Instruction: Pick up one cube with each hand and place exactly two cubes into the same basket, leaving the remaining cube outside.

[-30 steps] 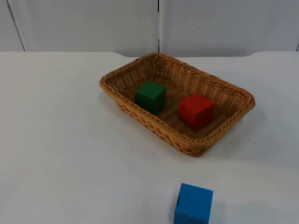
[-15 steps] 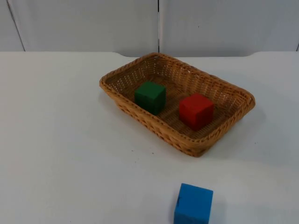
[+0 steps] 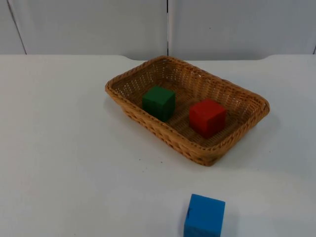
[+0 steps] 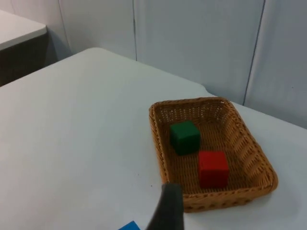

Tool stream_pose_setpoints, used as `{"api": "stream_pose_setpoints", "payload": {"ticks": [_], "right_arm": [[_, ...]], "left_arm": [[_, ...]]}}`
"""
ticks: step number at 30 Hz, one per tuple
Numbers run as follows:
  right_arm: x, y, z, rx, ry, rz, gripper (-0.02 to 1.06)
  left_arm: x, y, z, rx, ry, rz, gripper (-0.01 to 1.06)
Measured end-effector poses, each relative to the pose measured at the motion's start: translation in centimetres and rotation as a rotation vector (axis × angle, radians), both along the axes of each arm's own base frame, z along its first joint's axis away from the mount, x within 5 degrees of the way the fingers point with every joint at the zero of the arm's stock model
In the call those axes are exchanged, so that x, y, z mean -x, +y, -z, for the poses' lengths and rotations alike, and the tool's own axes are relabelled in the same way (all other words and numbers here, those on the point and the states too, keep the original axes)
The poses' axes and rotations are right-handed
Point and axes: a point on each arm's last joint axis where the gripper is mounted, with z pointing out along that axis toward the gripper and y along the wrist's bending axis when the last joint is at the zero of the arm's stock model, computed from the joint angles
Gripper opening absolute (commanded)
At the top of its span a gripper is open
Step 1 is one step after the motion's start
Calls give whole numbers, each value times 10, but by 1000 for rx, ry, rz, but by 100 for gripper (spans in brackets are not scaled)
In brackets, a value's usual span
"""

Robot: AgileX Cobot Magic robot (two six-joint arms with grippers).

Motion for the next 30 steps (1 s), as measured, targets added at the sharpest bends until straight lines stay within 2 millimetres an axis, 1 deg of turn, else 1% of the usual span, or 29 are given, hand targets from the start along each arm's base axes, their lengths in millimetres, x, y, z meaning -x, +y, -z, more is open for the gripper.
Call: {"api": "stream_pose_setpoints", "payload": {"ticks": [2,9,14,21,25,30], "right_arm": [[3,-2,1,7,0,-2,69],[14,-7,5,35,20,-2,69],[16,-12,11,57,77,34,69],[18,-13,16,84,131,36,69],[19,-15,20,131,168,47,69],[24,-20,22,138,169,74,69]], "left_arm": [[-1,0,4,1,16,-3,83],[-2,-1,5,7,20,-7,83],[-3,-1,7,4,30,-7,83],[-3,-1,7,4,31,-7,83],[-3,-1,7,4,31,-7,83],[-3,-1,7,4,31,-7,83]]}}
